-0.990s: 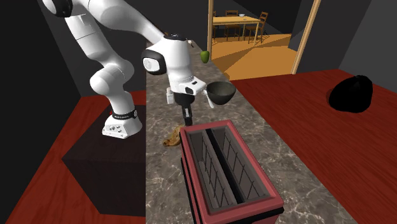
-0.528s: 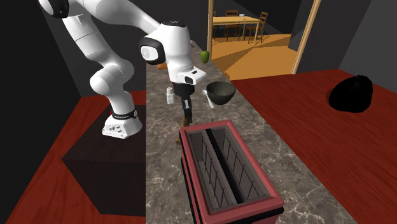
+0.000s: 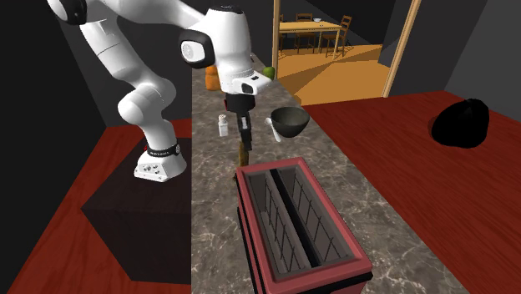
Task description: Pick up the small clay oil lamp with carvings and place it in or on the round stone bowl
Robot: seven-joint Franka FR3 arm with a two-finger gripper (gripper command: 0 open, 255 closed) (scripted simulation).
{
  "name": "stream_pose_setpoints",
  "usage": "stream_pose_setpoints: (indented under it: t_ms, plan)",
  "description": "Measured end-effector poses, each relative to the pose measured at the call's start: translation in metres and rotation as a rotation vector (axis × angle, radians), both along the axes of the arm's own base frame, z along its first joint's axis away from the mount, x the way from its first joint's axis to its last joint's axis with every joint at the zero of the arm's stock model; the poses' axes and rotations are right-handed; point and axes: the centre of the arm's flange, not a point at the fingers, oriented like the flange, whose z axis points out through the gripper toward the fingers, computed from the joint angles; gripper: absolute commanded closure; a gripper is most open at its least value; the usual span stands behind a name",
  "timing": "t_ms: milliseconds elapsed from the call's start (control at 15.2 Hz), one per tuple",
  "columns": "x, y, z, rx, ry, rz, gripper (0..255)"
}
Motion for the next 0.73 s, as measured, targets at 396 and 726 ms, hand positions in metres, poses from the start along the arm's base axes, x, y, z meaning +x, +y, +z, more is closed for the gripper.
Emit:
stream_pose_setpoints:
  t_ms: [396,726]
  plan:
    - [0.013,0.026,0.016,0.0,0.0,0.001,255]
    - [0.049,0.079,0.018,0.0,0.001,0.001,255]
